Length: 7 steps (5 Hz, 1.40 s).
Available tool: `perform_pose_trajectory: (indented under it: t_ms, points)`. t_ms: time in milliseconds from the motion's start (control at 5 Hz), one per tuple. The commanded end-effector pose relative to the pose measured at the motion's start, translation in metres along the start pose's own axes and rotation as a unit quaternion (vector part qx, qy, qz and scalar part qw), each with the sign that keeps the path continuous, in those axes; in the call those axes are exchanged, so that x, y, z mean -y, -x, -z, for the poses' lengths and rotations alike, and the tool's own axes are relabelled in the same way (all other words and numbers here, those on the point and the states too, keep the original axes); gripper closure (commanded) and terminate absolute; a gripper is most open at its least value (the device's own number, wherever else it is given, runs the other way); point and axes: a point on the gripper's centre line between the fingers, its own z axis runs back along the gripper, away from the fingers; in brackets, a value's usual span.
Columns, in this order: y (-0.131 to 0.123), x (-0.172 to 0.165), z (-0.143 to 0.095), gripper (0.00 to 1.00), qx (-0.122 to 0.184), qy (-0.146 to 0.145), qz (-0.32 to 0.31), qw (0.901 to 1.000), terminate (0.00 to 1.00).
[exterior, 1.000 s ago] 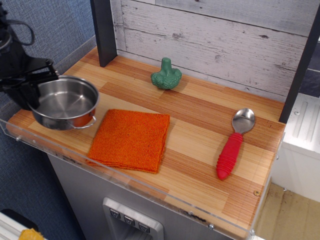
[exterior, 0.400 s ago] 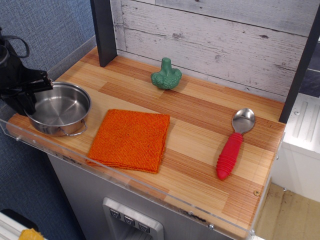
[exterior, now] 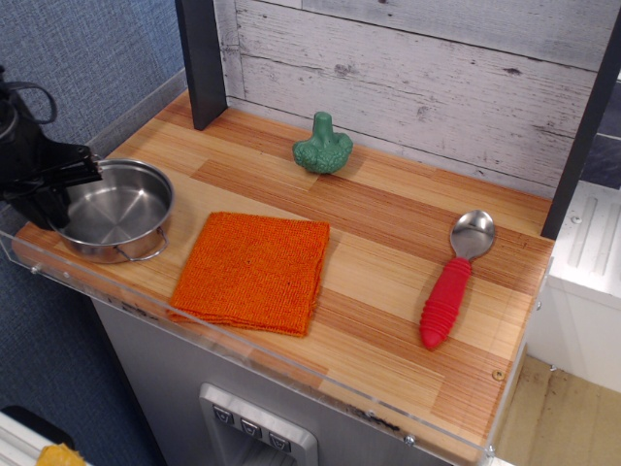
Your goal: Move the metal pot to the front left corner of the table.
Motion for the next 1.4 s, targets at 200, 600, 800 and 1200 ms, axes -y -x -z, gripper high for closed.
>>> perform_pose_trajectory:
  t_ms: [200,600,800,1200]
  points:
    - [-0.011,-0.017,-0.034,0.0,0.028,-0.028,-0.048,0.998,0.0]
    - [-0.019,-0.001,-0.073,0.0,0.035,-0.07,-0.028,0.9965,0.0]
    - [-0.017,0.023,-0.091,0.0,0.041,-0.068,-0.007,0.9968,0.0]
    - [0.031,0.114,-0.106,0.0,0.037,-0.02,0.072,0.9965,0.0]
